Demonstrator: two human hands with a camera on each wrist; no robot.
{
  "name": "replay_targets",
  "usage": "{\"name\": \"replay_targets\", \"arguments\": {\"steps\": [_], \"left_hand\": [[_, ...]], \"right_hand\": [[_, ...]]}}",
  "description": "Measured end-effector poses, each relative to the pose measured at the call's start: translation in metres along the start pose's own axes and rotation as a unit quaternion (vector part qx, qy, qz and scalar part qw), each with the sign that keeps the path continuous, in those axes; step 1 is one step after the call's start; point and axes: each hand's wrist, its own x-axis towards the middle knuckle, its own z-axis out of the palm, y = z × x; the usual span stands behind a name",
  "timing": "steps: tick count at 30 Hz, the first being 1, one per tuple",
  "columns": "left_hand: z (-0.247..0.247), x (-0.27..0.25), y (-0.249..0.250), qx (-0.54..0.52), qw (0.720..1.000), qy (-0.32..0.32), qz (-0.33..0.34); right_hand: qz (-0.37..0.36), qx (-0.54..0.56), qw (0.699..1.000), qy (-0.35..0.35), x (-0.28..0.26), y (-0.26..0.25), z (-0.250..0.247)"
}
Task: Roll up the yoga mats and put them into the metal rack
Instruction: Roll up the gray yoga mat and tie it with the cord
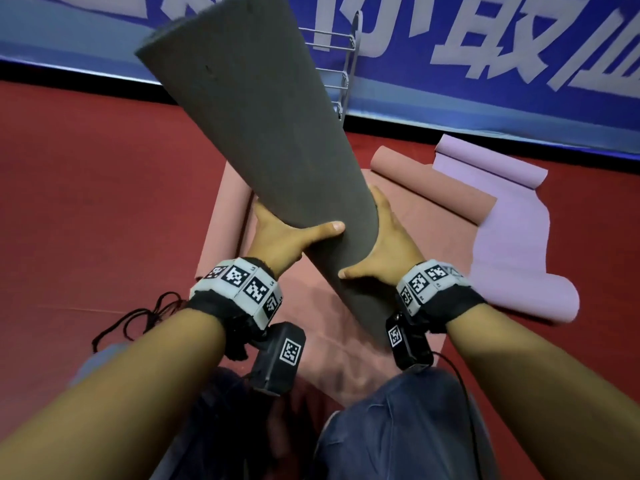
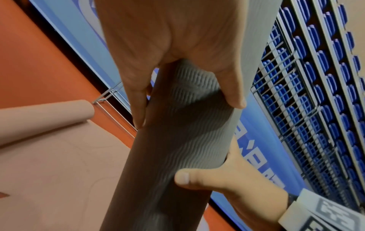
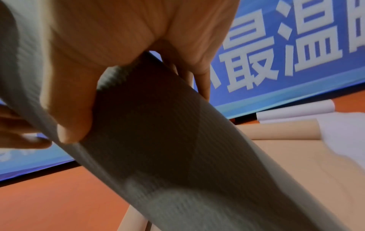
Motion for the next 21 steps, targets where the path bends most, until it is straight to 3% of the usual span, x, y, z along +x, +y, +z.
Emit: {"name": "replay_targets", "arguments": {"steps": [8,13,21], "left_hand": [[-0.042,0.022,-0.019,0.062,0.997,0.002,0.041],[-0.065,0.019,-0.008,0.052,0.994,0.016,0.093],[-0.073,-0.012,0.037,0.099,0.983,0.000,0.156]], "right_hand": [[0.039,0.103,0.994,0.006,0.010,-0.012,0.077],[0.020,0.117,0.993,-0.005,0.010,-0.040,0.073],[0.018,0.168,0.985,0.033,-0.015,-0.072,0.062]]}}
